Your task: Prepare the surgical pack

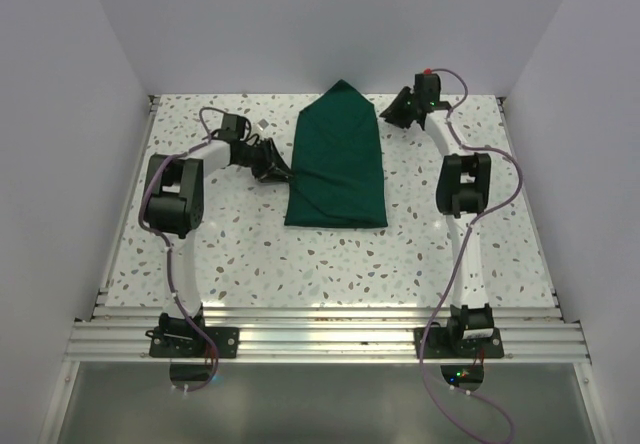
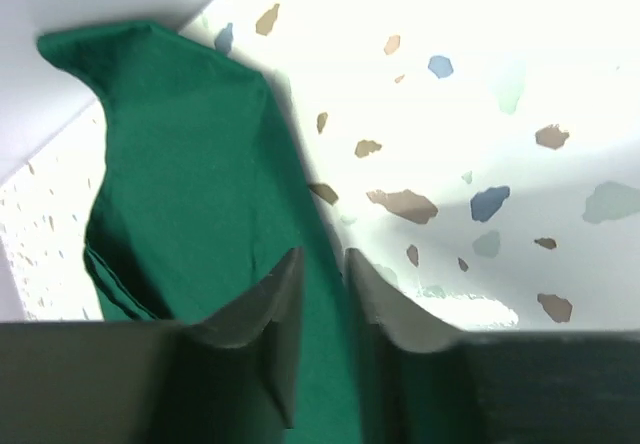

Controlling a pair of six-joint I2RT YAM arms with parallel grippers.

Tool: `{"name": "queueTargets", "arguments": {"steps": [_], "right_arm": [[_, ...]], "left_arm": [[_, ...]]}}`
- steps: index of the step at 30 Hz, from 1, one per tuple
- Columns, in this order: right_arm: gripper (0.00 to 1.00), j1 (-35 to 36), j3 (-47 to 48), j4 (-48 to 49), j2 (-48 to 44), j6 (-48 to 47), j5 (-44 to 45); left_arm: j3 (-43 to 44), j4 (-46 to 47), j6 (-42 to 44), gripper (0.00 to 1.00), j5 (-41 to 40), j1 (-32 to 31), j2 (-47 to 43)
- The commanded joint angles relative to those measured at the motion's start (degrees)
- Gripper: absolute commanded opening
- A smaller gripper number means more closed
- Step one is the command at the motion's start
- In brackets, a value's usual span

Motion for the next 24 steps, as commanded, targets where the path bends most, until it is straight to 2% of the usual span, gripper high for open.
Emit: {"name": "queueTargets", "arguments": {"steps": [1,2,3,4,7,11,13,15,19,21,24], "right_arm": [[0.33,1.18,1.86,2.6,-2.47,-0.23,0.35],[0.36,1.27,1.95,2.69,-2.82,-0.49,0.44],[0.45,1.35,2.38,2.26,-3.26,-1.71,0.7],[0.49,1.62,2.73,2.08,-3.27,-2.33,1.23],[0.62,1.97,3.79,0.68,-2.74,-3.92,1.58],[0.64,2.06,3.35,-0.91,-2.56,-4.45,2.55],[0.64,2.15,2.83,-1.0,-2.83,-4.71,2.29],[0.57,2.23,1.34,0.13,-3.44,-4.45,0.89],[0.52,2.32,-0.69,1.55,-5.37,-3.31,-2.8],[0.53,2.41,-1.82,1.55,-6.78,-3.3,-5.6],[0.59,2.67,-3.58,-1.68,-9.41,-6.02,-3.52]], "left_arm": [[5.48,-2.91,3.38,0.42,-5.83,0.72,-1.83],[6.71,-3.18,3.74,0.46,-6.71,0.8,-2.18],[8.72,-3.09,4.09,0.5,-8.29,0.8,-2.36],[9.61,-2.57,4.36,0.58,-8.82,0.89,-2.45],[12.87,-0.99,3.57,0.65,-9.54,1.07,-0.7],[19.46,-1.43,1.64,0.66,-7.17,1.24,4.57],[20.69,1.89,-0.29,0.65,-6.29,1.24,5.89],[20.78,4.71,-3.27,0.61,-3.74,1.33,6.43],[18.16,15.5,-9.43,0.38,1.97,0.89,6.35],[17.1,15.8,-9.7,0.37,2.42,0.45,6.08],[16.04,15.02,-9.35,0.38,2.42,0.01,5.99]]}}
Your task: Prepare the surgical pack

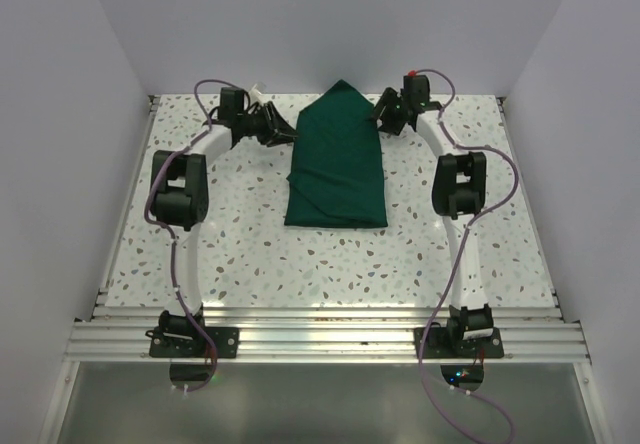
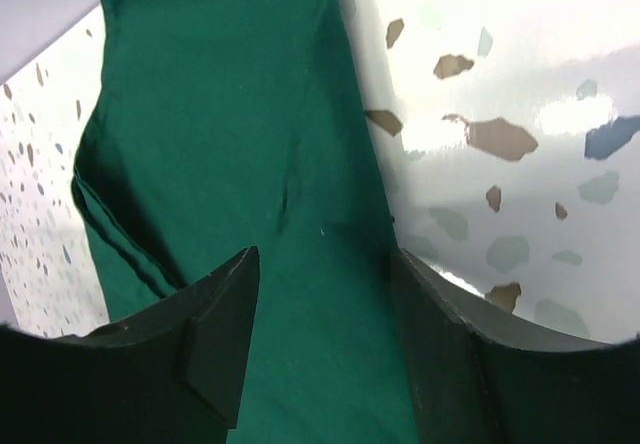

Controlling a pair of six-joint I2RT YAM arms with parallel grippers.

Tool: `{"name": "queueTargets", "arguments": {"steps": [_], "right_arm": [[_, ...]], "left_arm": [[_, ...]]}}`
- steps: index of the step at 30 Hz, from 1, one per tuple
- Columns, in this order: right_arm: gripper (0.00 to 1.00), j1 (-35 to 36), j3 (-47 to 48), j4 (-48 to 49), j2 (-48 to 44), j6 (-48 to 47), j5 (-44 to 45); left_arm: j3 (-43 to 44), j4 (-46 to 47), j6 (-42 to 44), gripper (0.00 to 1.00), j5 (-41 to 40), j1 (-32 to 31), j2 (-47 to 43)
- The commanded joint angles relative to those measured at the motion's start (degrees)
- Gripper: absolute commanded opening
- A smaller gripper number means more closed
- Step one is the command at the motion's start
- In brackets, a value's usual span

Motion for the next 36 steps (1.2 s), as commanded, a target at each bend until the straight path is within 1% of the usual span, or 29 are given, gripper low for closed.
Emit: {"name": "queueTargets", "arguments": {"steps": [1,4,7,10,12,14,15,17,19,23,27,32,35,36], "right_arm": [[0.6,0.31,-0.81,-2.09,-7.87,-2.95,-1.22],[0.63,0.49,-0.73,-4.73,-9.36,-4.71,-0.43],[0.63,1.1,-0.9,-4.56,-10.16,-3.84,-1.56],[0.63,2.68,1.03,-5.96,-9.89,-2.78,-2.45],[0.63,4.0,-0.72,-6.32,-10.94,-3.3,-3.06],[0.64,4.35,-3.52,-5.88,-14.01,-3.57,-3.41],[0.64,4.36,-6.58,-5.35,-15.24,-3.22,-3.68],[0.64,4.36,-10.37,-5.26,-18.49,-3.48,-4.03],[0.63,4.36,-12.49,-5.35,-20.25,-4.18,-4.12],[0.64,4.36,-17.32,-5.87,-24.91,-5.76,-4.73],[0.64,4.44,-21.54,-5.35,-28.25,-6.64,-4.21],[0.64,4.27,-24.89,-4.82,-30.1,-6.38,-4.73],[0.64,4.36,-25.51,-4.29,-30.81,-5.94,-4.82],[0.64,4.27,-25.6,-4.03,-30.98,-5.77,-4.91]], "left_arm": [[-1.25,4.7,-1.75,0.4,2.84,-0.53,-0.89],[-2.13,3.74,-0.61,0.46,2.75,-0.53,-1.77],[-3.01,1.63,0.54,0.5,2.66,-0.53,-2.74],[-6.6,1.1,2.11,0.56,4.24,-0.88,-5.19],[-8.89,-0.66,5.7,0.61,3.72,-1.24,-6.86],[-10.56,-2.68,8.17,0.63,3.1,-1.24,-9.33],[-11.35,-3.38,10.8,0.64,2.92,-1.24,-9.86],[-10.75,-8.03,13.36,0.65,1.61,-1.24,-10.21],[-10.92,-9.89,15.3,0.66,1.6,-1.32,-9.95],[-11.36,-10.77,16.36,0.66,1.43,-1.41,-9.16],[-11.36,-13.76,18.55,0.66,0.29,-1.85,-8.89],[-13.29,-13.94,19.09,0.65,1.16,-2.29,-9.68],[-13.64,-13.59,19.09,0.61,2.13,-2.64,-9.6],[-13.56,-13.59,19.0,0.57,2.39,-2.73,-9.42]]}}
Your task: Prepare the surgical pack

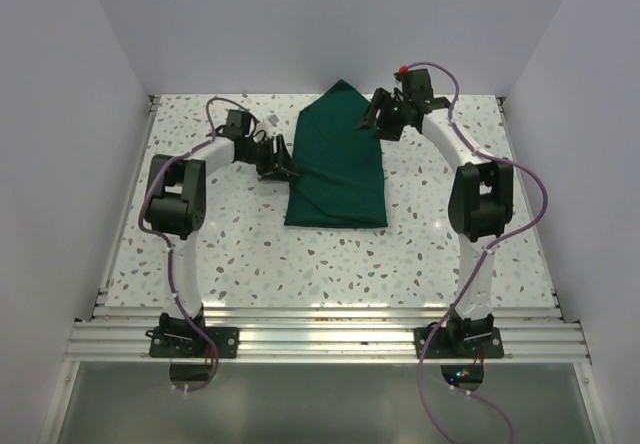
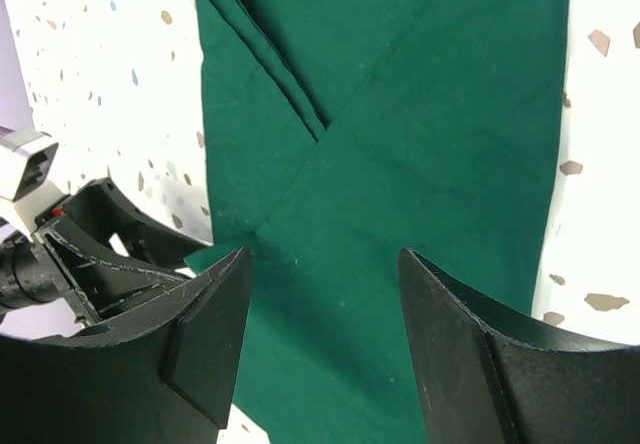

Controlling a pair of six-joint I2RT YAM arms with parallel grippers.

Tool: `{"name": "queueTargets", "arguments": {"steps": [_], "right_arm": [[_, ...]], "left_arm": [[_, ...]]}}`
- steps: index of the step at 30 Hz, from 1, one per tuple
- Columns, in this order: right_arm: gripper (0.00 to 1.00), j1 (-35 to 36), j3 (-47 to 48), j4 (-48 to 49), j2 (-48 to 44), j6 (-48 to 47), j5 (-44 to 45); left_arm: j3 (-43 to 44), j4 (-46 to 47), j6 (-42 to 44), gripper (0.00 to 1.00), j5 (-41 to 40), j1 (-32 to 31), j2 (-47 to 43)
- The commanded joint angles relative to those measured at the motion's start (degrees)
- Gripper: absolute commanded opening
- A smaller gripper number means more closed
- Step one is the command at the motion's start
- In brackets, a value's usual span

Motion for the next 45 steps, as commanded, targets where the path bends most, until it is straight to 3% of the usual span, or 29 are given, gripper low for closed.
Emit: {"name": "queueTargets", "arguments": {"steps": [1,2,6,9,17,23,31,32,34,38,40,42,45], "right_arm": [[0.64,-0.1,-0.73,1.39,-3.93,-0.35,-1.41],[0.64,-0.1,-0.81,1.39,-4.01,-0.26,-1.32],[0.64,-0.01,-1.51,1.39,-4.89,0.01,-1.15],[0.64,-0.01,-2.48,1.74,-5.77,0.09,-0.97],[0.63,0.34,-3.01,1.66,-5.51,0.54,-1.23],[0.64,0.69,-2.66,1.31,-4.81,0.71,-1.32],[0.63,2.88,-1.08,0.78,-2.35,0.45,-3.6],[0.62,3.23,-1.43,1.56,-2.17,0.45,-4.3],[0.6,4.2,-2.13,2.7,-2.08,0.62,-6.5],[0.55,4.82,-1.7,3.85,0.37,1.24,-7.13],[0.53,4.73,-1.78,5.42,1.25,1.24,-6.86],[0.4,4.82,-1.95,8.41,2.39,2.11,-6.95],[0.32,4.73,-1.7,12.55,4.5,4.31,-6.77]], "left_arm": [[-0.2,-0.25,2.02,0.54,1.85,-0.57,-2.21],[-0.03,-0.52,2.01,0.51,2.2,-0.57,-2.12],[0.15,-1.57,0.97,0.13,2.38,-0.57,-3.17],[-0.03,-0.61,-1.84,0.0,3.25,-0.57,-5.8],[-5.29,5.28,-12.83,0.0,8.01,0.22,-13.72],[-6.44,-5.08,-8.63,0.01,3.71,1.54,-10.21],[-6.09,-9.48,-3.35,0.13,-1.4,2.68,-3.53],[-4.87,-9.74,-3.09,0.18,-1.66,2.6,-2.74],[-3.02,-11.24,-2.03,0.22,-2.36,2.6,-0.98],[0.93,-11.86,-1.5,0.42,-4.21,2.69,-0.97],[1.29,-10.54,-1.59,0.47,-4.74,2.69,-2.73],[1.12,-9.22,-1.76,0.49,-6.05,2.69,-5.01],[0.5,-6.6,-2.2,0.5,-7.72,2.69,-7.73]]}}
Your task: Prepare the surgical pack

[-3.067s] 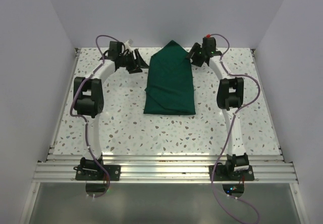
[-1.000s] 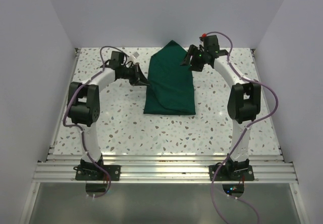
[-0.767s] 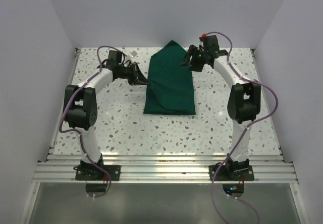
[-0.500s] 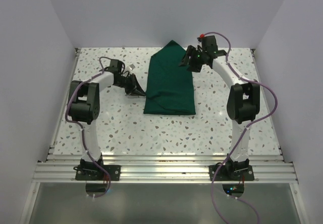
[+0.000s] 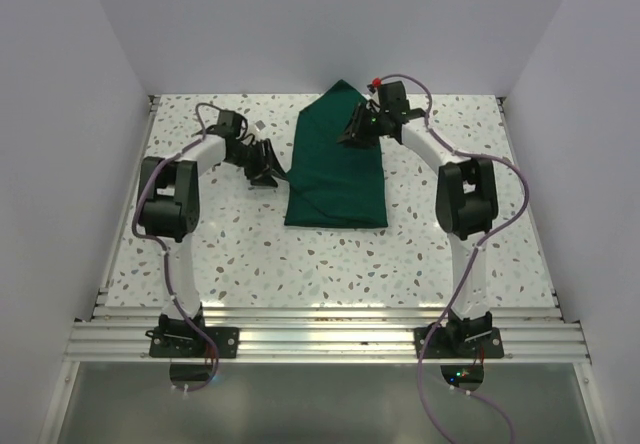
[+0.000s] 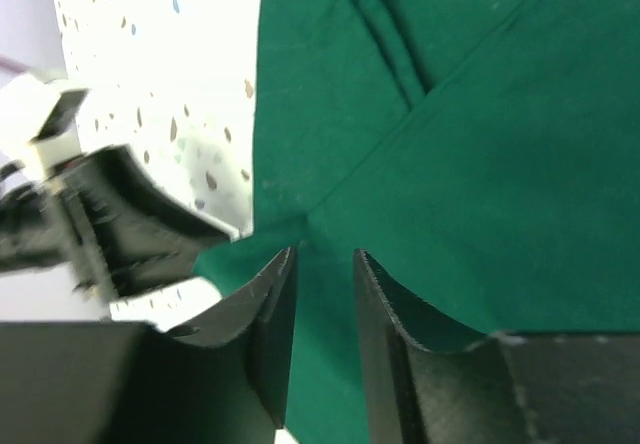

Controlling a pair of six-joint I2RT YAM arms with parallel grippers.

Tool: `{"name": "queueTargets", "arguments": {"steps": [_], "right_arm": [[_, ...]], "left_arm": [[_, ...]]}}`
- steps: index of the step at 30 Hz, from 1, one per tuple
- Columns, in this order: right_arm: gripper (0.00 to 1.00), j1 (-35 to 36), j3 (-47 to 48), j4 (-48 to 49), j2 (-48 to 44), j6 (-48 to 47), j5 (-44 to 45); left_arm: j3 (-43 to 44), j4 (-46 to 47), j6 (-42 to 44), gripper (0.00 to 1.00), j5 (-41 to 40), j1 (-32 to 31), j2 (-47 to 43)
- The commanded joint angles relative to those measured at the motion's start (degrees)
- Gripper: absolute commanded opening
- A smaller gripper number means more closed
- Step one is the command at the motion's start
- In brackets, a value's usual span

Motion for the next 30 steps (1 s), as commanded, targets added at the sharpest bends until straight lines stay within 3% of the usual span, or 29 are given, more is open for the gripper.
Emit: {"name": "queueTargets", "arguments": {"steps": [1,4,5,8,13,17,23,30], "right_arm": [[0.32,-0.54,2.08,6.69,2.56,2.3,-0.63],[0.35,-0.71,8.66,1.44,6.42,0.12,5.06],[0.47,-0.63,12.86,-2.67,7.31,-1.81,8.04],[0.59,-0.28,17.02,-4.37,9.68,-5.06,17.89],[0.7,0.52,23.61,-7.18,13.63,-9.03,34.84],[0.78,1.74,33.09,-10.7,19.43,-13.94,43.83],[0.8,2.28,38.38,-7.82,24.71,-19.31,49.64],[0.78,2.19,43.48,-4.21,30.16,-23.53,50.26]], "left_arm": [[1.09,4.06,0.73,0.5,-3.01,0.74,-6.32],[2.66,5.82,-0.07,0.52,-3.1,1.35,-6.5],[3.28,5.91,-0.07,0.54,-2.49,1.27,-6.33],[4.08,10.02,-1.11,0.55,-0.65,1.36,-5.36],[1.89,16.71,-4.28,0.54,-0.55,1.27,-4.13],[-2.06,28.81,-7.88,0.52,-4.57,0.66,-4.83],[-1.11,37.36,-12.63,0.48,-9.16,-0.31,0.34],[4.33,46.16,-17.46,0.48,-9.08,-1.45,7.46]]}}
